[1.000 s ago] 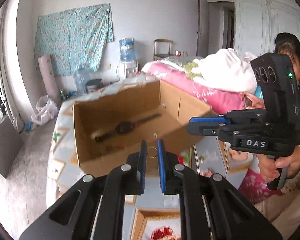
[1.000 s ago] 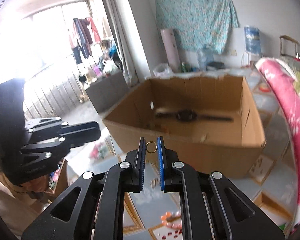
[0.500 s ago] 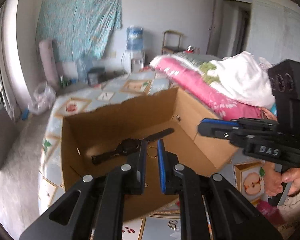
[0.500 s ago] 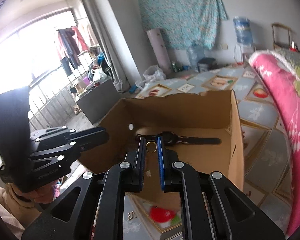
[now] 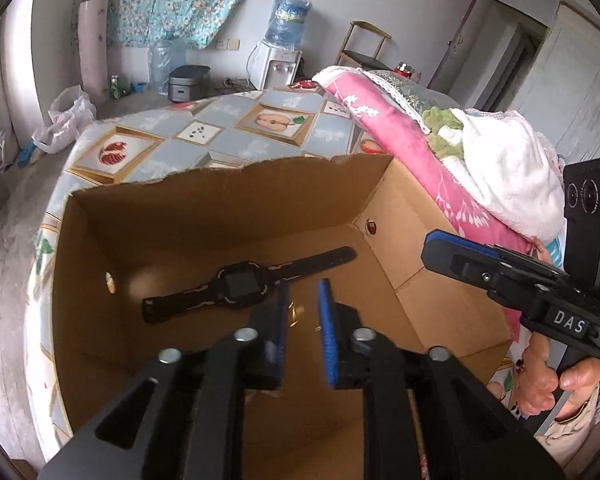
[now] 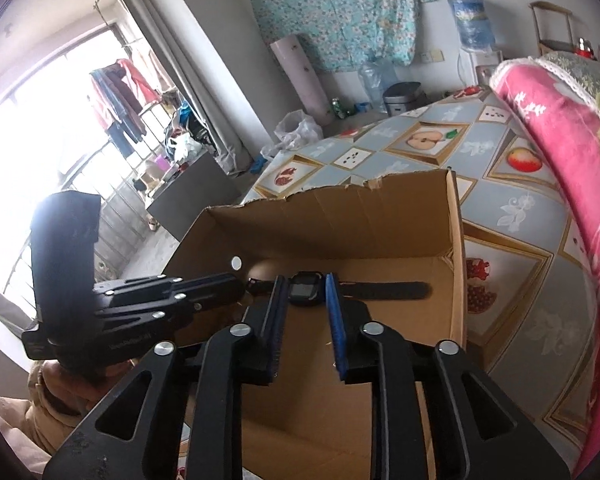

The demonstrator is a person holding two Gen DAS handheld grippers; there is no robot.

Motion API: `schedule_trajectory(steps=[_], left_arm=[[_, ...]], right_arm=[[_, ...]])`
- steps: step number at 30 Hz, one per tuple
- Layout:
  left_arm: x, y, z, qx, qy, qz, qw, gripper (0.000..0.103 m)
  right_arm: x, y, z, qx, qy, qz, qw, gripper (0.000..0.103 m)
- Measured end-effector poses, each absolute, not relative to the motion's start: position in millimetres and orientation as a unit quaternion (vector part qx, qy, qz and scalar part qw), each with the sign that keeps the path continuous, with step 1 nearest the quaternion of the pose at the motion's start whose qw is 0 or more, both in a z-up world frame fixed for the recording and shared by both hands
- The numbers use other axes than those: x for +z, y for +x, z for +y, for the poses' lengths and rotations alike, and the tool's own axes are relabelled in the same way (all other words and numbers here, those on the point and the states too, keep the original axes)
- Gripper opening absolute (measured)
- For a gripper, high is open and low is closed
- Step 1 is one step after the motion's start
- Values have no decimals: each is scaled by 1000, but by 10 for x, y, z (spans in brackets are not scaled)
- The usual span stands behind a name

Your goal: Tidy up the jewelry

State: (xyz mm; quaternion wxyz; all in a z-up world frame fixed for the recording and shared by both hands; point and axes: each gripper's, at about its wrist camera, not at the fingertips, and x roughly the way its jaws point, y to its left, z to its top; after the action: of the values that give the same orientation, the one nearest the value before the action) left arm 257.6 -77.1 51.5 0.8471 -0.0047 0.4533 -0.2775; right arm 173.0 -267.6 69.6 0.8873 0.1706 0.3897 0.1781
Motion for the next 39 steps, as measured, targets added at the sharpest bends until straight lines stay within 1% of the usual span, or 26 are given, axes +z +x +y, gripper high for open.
schedule_trajectory(steps=[1, 5, 10, 12, 16, 19, 21, 23, 24, 25, 27, 30, 34, 39], left_arm=[[504, 2577, -767, -277, -7, 454, 847, 23], [499, 2589, -753, -273, -16, 452, 849, 23], [589, 2510, -652, -270, -32, 436, 858, 24], [637, 2432, -618, -272, -32, 426, 862, 26], [729, 2219, -526, -273, -28, 401, 874, 36], [794, 2016, -422, -271, -27, 385, 881, 41], [856, 1858, -338, -267, -23, 371, 889, 44], [919, 1691, -250, -262, -18, 355, 898, 50], [961, 1581, -187, -258, -13, 343, 903, 54], [989, 1496, -139, -254, -10, 336, 907, 60], [1041, 1313, -33, -247, -4, 322, 914, 66], [1057, 1060, 100, -231, 11, 306, 924, 75], [957, 816, 229, -212, 26, 309, 927, 78], [705, 626, 355, -192, 31, 331, 923, 79]], right_arm=[[697, 1726, -2690, 177, 172, 389, 888, 23], [709, 1689, -2758, 170, 177, 385, 890, 24], [731, 1588, -2795, 162, 190, 381, 890, 29], [735, 1513, -2768, 164, 193, 379, 890, 34], [770, 1365, -2690, 167, 194, 375, 891, 38], [828, 1244, -2606, 171, 188, 366, 895, 42], [869, 1170, -2549, 175, 181, 361, 898, 50], [920, 1082, -2482, 180, 174, 355, 901, 54], [935, 1045, -2457, 183, 171, 353, 902, 56], [958, 998, -2423, 186, 168, 349, 903, 56], [991, 920, -2364, 192, 162, 344, 905, 60], [1028, 796, -2283, 199, 156, 335, 908, 62], [1033, 619, -2171, 206, 148, 328, 910, 63], [972, 340, -2101, 196, 123, 336, 913, 63]])
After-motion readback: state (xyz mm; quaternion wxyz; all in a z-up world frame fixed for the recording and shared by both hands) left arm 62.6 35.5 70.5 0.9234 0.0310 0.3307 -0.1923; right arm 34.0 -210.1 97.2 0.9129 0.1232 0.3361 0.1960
